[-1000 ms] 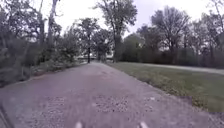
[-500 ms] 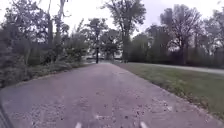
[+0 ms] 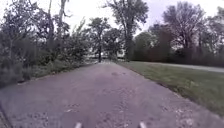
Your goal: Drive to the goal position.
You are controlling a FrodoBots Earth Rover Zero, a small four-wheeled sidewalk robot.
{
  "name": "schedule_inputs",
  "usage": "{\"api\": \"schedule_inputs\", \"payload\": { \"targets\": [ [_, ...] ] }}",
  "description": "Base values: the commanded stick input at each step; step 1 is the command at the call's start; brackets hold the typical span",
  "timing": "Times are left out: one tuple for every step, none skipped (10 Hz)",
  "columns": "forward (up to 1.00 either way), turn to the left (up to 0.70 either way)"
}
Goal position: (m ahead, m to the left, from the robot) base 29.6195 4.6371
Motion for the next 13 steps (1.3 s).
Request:
{"api": "schedule_inputs", "payload": {
  "targets": [
    [0.70,0.00],
    [0.70,0.00],
    [0.70,0.00],
    [0.70,0.00],
    [0.70,0.00],
    [0.70,0.00],
    [0.70,0.00],
    [0.70,0.00],
    [0.70,0.00],
    [0.70,0.00],
    [0.70,0.00],
    [0.70,0.00],
    [0.70,0.00]
  ]
}}
